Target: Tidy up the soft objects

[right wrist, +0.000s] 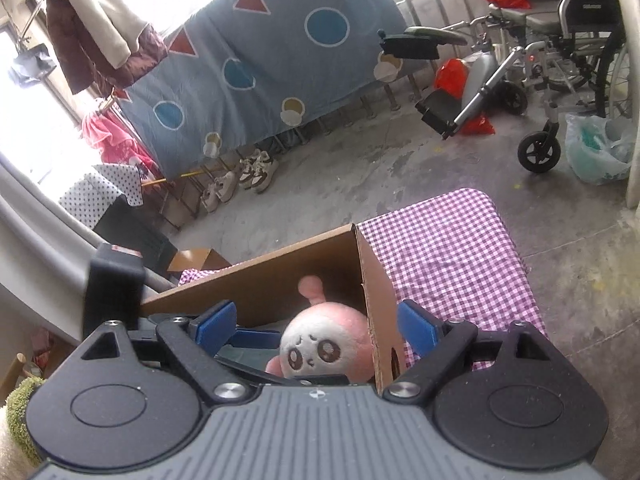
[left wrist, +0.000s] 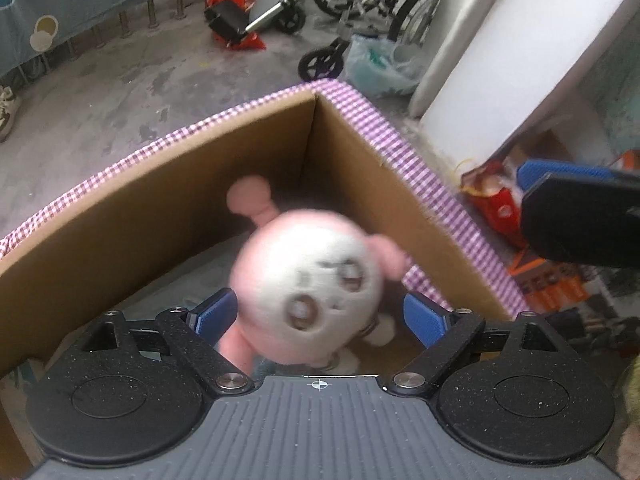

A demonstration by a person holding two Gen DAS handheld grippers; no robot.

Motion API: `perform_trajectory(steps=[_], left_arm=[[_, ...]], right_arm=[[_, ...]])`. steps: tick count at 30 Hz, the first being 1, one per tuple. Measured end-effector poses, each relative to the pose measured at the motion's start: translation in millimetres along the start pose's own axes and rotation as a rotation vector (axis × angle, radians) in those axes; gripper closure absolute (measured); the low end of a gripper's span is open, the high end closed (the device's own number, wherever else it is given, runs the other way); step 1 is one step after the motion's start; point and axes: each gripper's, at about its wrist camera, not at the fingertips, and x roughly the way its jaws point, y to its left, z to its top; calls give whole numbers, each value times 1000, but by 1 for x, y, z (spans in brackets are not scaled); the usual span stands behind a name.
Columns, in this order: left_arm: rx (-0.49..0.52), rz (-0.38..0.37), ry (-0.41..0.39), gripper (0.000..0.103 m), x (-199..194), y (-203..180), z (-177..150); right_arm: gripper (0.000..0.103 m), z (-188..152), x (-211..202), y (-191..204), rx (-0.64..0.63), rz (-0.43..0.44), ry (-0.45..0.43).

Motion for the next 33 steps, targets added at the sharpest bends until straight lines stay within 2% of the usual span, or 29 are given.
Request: perform_trajectory(steps=[6,10,15,21,25,28,31,33], left_arm=[[-20,-43,-100,11,-41,-4,-6],[-14,-57,-207,8,-86,-12,-25],[-36,-81,-364,1,-158,-18,-68],[-77,-102,-520,0,-231,-14,-148],[-96,-84,-553,0,-243,-12,-206],[-114,-48,-550,0,-232,-15,-247],[-156,-9,-510,0,-205,-18,-286],[-175,-21,-462,0,-186,-17,-305]], right_arm=[[13,-5,-21,5,8,13,-30],[13,-16,-54,15,1,55,-86],[10,-40,-112,39,-53,98,-180],[2,-87,-188,68,-175,141,-294],[0,-127,-211,79,-222,155,-309],[0,-160,-211,82,-225,146,-303],[0,-192,-196,80,-182,146,-254],[0,-210,-180,74,-124,143,-193]])
